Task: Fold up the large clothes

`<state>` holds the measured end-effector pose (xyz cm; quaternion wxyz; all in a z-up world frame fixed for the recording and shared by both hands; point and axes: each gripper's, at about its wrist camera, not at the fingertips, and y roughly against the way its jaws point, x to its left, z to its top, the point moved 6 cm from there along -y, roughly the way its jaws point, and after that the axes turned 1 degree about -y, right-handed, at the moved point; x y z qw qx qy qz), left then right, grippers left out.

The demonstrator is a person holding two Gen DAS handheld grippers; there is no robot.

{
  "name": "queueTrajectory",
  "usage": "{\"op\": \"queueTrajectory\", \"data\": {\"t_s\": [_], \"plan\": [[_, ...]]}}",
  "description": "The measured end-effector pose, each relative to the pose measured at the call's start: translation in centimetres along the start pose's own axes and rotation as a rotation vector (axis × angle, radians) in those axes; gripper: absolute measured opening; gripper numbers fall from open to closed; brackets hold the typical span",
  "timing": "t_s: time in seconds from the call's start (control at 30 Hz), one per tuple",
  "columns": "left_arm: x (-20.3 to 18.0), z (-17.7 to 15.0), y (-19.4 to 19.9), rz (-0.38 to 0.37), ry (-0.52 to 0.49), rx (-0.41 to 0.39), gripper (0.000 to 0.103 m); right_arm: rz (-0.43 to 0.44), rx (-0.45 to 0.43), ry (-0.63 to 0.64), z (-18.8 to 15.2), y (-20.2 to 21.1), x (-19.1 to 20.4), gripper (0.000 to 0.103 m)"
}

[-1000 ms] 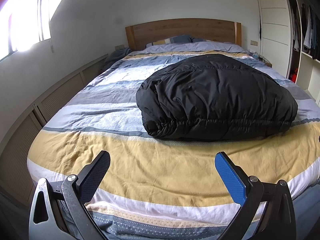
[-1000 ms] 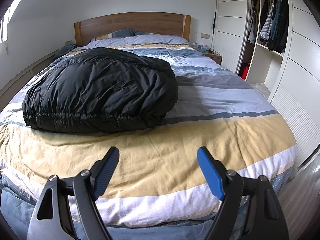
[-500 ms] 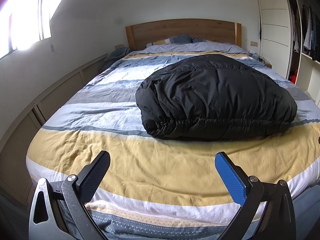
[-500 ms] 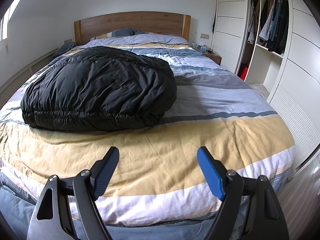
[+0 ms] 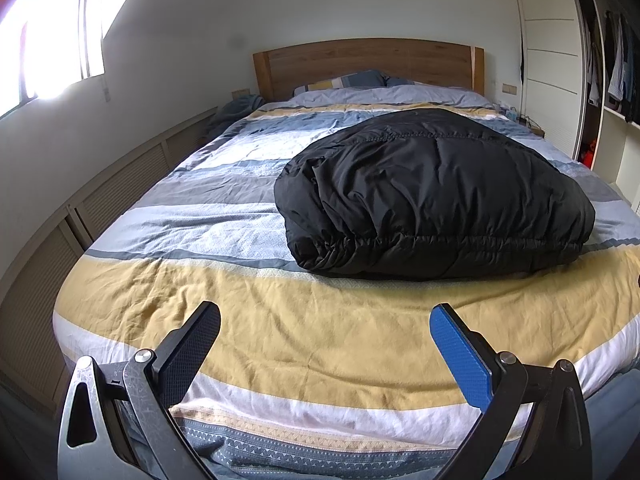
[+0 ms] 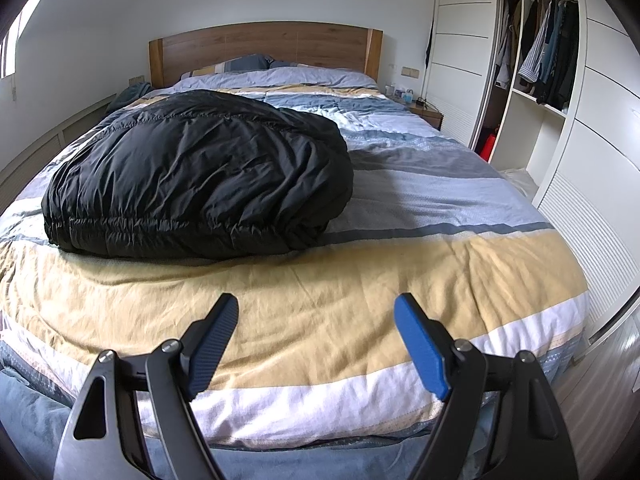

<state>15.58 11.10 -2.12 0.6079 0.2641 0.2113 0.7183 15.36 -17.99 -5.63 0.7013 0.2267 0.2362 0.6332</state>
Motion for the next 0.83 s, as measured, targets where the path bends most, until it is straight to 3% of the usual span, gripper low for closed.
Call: {"op": "queueTrajectory", "data": {"t_s": [0.83], "plan": [[0.18,-0.11,-0.01,0.004,0.013,0.009,0.103,0.0,0.0,0.001,0.0,0.06,0.0,0.079]]}}
